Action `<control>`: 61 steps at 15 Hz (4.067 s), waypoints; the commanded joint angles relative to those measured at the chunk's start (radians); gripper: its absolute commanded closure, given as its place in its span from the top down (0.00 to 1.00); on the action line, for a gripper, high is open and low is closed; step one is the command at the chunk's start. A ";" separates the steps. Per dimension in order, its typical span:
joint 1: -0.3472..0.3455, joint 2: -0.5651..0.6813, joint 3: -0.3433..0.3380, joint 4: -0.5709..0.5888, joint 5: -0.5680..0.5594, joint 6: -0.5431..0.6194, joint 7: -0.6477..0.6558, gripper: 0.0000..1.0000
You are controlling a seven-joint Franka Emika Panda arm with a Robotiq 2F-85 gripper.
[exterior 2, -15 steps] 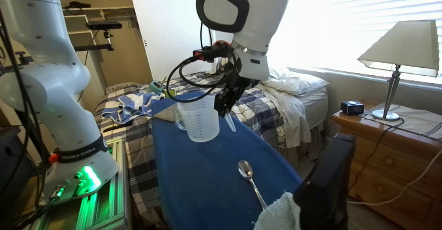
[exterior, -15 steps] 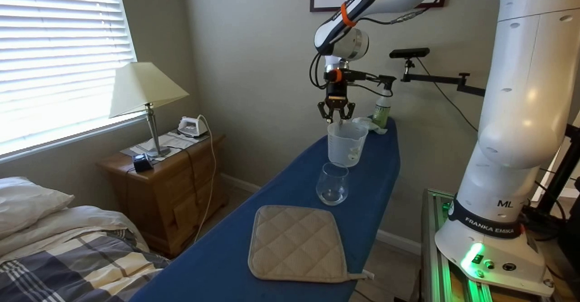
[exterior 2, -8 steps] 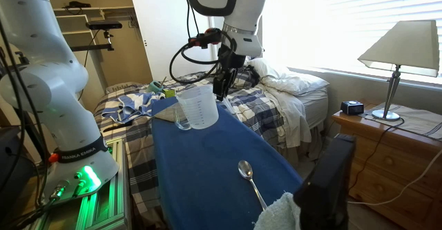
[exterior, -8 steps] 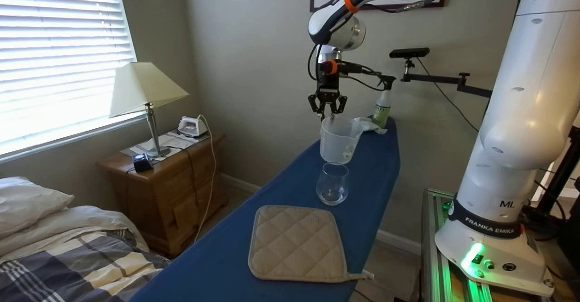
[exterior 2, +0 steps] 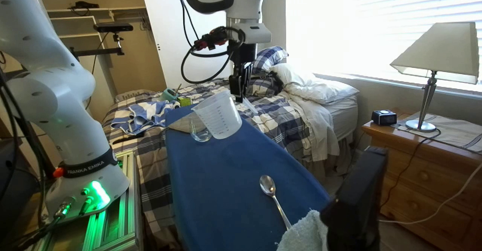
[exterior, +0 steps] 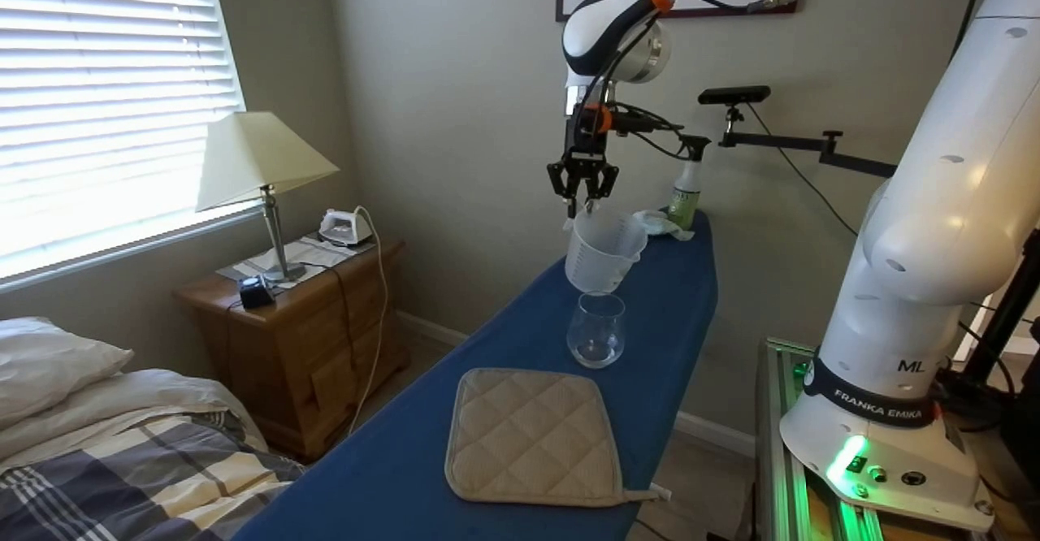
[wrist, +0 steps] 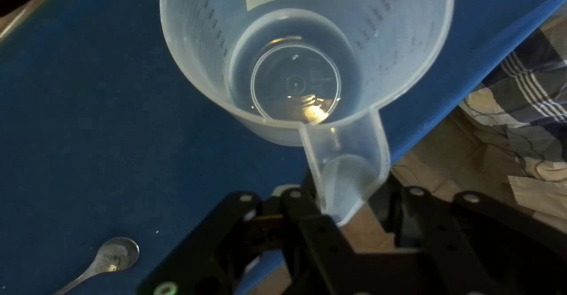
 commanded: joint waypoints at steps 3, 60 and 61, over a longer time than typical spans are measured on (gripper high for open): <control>0.000 -0.039 0.026 -0.054 -0.003 0.073 0.021 0.30; 0.021 -0.478 0.287 -0.474 -0.091 0.588 0.074 0.07; 0.022 -0.483 0.288 -0.478 -0.088 0.589 0.072 0.07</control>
